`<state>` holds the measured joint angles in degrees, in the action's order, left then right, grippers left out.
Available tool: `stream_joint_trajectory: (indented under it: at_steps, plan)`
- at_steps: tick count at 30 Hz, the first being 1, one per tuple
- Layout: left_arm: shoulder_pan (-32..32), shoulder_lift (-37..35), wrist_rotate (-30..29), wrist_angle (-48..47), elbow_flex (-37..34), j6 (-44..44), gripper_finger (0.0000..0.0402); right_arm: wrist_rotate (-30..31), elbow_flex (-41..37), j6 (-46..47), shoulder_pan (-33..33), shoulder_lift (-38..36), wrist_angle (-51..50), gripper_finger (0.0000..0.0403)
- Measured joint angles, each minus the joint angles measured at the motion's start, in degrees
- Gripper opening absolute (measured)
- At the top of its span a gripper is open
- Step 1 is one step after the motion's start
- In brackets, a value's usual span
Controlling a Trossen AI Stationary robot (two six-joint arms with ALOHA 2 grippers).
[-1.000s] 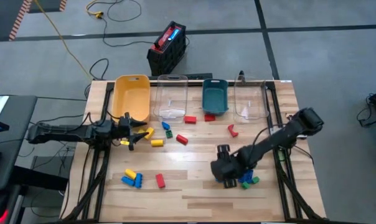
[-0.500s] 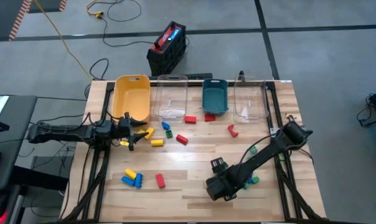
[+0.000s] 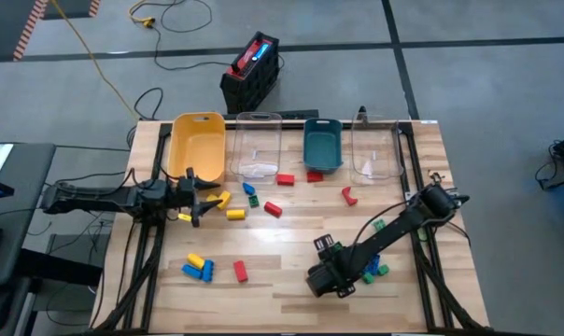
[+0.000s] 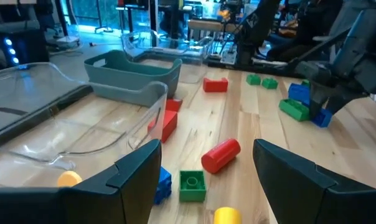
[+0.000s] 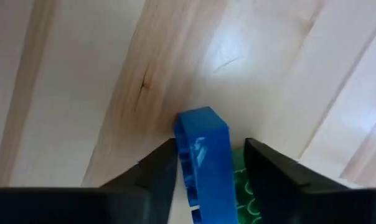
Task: Sort blocks
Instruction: Put the blue game piece into the right transparent bin
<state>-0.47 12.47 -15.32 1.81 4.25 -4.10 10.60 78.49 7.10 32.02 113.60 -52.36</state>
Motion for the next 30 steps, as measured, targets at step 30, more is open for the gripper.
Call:
stream_joint_trajectory:
  at_steps: [30]
  plan:
    - [0.0,0.02,0.04,-1.89,0.09,-4.72,0.0248,9.73,6.13,2.1,-5.09,-9.19,-13.57,0.0086]
